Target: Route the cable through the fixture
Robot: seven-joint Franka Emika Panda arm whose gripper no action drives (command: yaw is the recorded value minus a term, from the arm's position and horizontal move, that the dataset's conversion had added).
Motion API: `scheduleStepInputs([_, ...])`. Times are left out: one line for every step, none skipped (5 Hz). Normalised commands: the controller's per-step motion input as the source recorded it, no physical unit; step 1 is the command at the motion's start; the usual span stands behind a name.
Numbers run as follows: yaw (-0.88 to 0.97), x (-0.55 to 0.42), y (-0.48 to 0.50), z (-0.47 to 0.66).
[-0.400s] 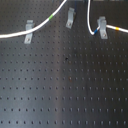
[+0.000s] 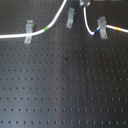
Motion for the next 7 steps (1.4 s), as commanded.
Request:
scheduleStepInputs([-0.02, -0.21, 0.364, 0.5])
scheduleStepInputs([-0.26, -0.385, 0.056, 0.41])
scheduleStepInputs([-0.39, -0.366, 0.057, 0.29])
scheduleStepInputs([0.12, -0.421, 0.188, 0.34])
scheduleStepInputs([0.25, -0.324, 0.248, 0.5])
scheduleStepInputs([0.23, -0.268, 0.266, 0.47])
scheduleStepInputs([0.09, -0.107, 0.171, 0.49])
